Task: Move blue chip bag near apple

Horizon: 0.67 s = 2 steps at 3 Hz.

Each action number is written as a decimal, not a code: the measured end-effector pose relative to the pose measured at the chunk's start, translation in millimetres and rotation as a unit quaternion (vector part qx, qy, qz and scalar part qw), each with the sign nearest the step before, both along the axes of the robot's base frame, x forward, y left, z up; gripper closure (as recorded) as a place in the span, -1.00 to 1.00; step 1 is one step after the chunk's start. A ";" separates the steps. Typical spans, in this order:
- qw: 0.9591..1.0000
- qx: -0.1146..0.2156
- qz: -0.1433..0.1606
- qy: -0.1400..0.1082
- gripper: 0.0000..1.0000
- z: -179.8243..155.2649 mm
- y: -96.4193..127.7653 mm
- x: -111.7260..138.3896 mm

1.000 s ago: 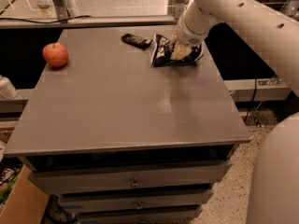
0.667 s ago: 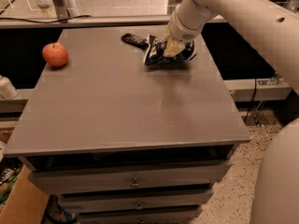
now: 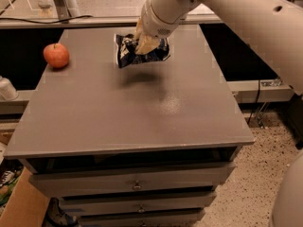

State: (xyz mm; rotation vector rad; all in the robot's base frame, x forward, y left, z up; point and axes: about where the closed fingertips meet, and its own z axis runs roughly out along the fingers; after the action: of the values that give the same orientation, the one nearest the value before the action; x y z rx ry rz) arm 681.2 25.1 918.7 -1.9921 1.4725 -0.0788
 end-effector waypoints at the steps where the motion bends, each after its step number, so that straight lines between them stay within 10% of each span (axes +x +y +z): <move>1: 1.000 0.000 0.000 0.000 1.00 -0.1 0.1 0.0; 2: 1.000 0.015 -0.010 -0.005 1.00 -1.0 -1.4 -2.2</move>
Offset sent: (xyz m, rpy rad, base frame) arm -0.0050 -0.0071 0.0012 0.0804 -0.0322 -0.0550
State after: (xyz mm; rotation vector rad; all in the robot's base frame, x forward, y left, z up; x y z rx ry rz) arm 679.1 23.8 917.7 -1.9512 1.4778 -0.0744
